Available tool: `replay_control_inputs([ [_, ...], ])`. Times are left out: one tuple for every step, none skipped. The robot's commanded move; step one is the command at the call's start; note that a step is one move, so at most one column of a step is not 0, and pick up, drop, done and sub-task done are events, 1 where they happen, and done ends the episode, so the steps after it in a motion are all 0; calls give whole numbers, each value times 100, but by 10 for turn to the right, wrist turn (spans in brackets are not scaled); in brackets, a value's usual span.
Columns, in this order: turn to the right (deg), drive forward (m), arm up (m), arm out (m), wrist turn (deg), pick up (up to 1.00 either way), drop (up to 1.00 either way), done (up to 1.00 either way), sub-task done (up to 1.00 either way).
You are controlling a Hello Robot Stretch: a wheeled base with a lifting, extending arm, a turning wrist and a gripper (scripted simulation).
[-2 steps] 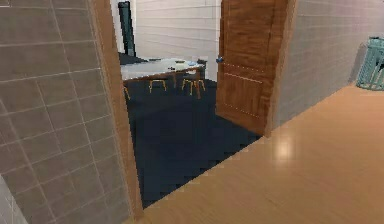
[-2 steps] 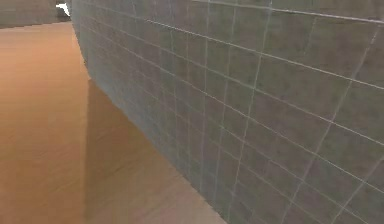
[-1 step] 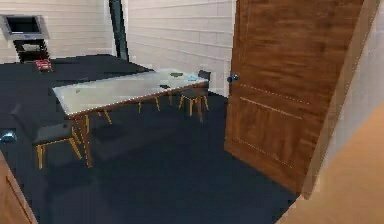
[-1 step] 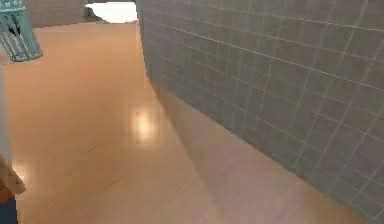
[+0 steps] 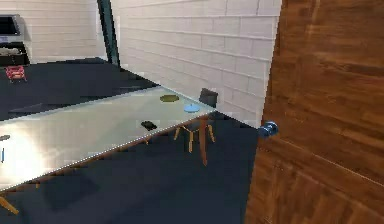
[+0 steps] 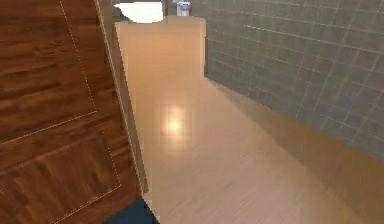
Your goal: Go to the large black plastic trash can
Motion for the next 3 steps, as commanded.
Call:
replay_control_inputs([
  [0, 85, 0, 0, 0, 0, 0, 0, 0],
  [-330, 0, 0, 0, 0, 0, 0, 0, 0],
  [0, 5, 0, 0, 0, 0, 0, 0, 0],
])
